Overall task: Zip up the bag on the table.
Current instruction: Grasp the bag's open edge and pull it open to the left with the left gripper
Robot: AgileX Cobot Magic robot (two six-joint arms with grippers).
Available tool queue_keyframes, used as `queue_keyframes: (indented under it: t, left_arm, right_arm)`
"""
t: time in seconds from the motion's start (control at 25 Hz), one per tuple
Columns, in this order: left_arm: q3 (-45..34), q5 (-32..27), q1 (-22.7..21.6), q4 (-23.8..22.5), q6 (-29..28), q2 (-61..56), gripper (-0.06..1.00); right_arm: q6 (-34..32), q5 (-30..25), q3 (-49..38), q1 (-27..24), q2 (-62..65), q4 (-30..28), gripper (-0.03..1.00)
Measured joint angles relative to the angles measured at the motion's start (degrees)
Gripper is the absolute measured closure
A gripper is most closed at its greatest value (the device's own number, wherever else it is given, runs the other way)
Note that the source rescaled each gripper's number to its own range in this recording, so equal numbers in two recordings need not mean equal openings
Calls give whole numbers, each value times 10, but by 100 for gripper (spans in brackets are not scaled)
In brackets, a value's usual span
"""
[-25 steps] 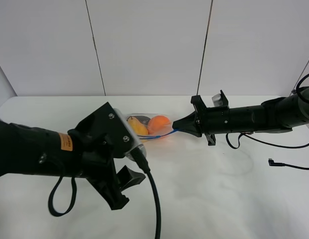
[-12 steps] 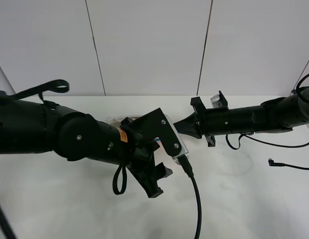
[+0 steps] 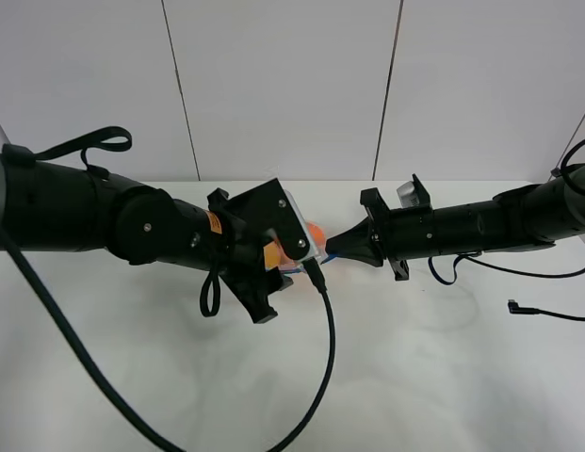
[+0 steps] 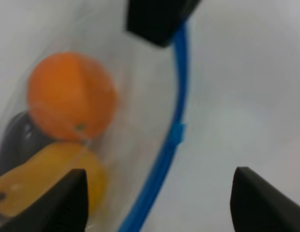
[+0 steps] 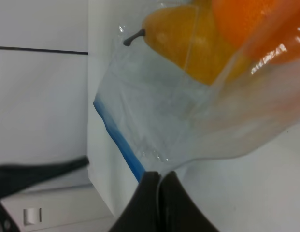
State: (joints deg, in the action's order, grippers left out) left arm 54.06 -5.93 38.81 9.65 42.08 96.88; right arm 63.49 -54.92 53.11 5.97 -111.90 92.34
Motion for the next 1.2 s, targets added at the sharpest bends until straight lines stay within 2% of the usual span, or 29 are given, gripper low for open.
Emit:
queue_keyframes:
  t: [0.56, 0.96, 1.2]
  left_arm:
    - [1, 29, -1, -6, 19, 4, 20]
    - [21, 24, -1, -6, -12, 53, 20]
    - [57, 28, 29, -6, -15, 71, 20]
  right_arm:
    - [1, 2, 0, 0, 0, 9, 97]
    - [2, 2, 0, 0, 0, 10, 97]
    - [2, 2, 0, 0, 0, 10, 97]
